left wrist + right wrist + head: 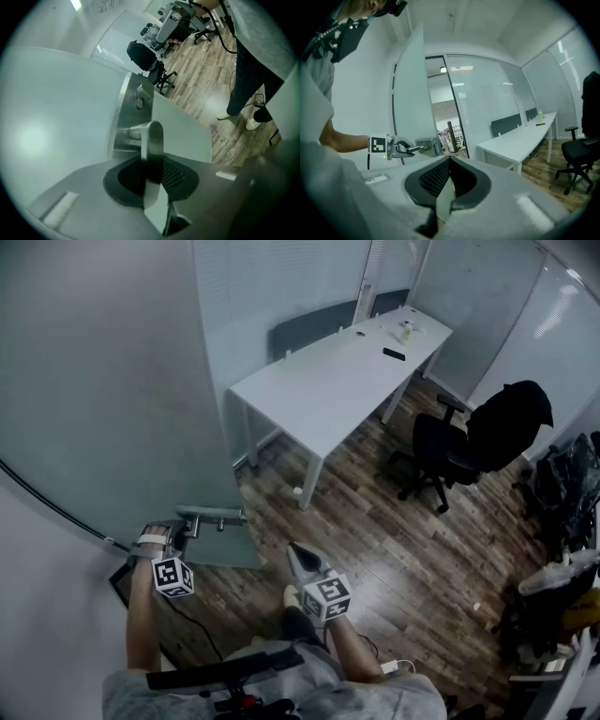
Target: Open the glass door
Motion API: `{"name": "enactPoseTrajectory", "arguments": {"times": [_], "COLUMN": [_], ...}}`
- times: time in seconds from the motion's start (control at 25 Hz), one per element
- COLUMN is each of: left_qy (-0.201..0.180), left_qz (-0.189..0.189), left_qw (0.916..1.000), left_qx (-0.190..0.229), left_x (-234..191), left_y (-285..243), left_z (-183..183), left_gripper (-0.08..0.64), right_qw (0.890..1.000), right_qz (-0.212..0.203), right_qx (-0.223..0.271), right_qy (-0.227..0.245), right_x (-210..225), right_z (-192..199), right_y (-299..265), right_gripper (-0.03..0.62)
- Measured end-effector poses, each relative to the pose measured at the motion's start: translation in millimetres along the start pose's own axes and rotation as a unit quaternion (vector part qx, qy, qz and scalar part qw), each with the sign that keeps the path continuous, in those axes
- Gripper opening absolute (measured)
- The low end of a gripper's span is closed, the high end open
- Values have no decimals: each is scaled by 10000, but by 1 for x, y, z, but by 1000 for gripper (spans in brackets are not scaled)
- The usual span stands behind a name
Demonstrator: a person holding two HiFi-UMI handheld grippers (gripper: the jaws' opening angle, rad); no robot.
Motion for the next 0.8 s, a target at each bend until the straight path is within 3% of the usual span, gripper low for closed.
{"name": "enactPoseTrajectory", "arguments": {"times": [0.8], "left_qy": [-182], "left_qz": [22], "left_qw": [9992], "left_qx": [364], "left_x": [42], "left_y": [59], "left_z": [12], "left_gripper": [77], "right_qw": [9997], "right_qz": [158], "right_qx": [116], "right_qy": [109], "right_x": [-62], "right_z": [7], "right_y": [41], "right_gripper": [2]}}
Point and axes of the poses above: the fingertips, and each gripper's own axes: y backward along the fingers, x to its right, z out of its underside, the point moved 7 cm from there along y, backward along the fingers
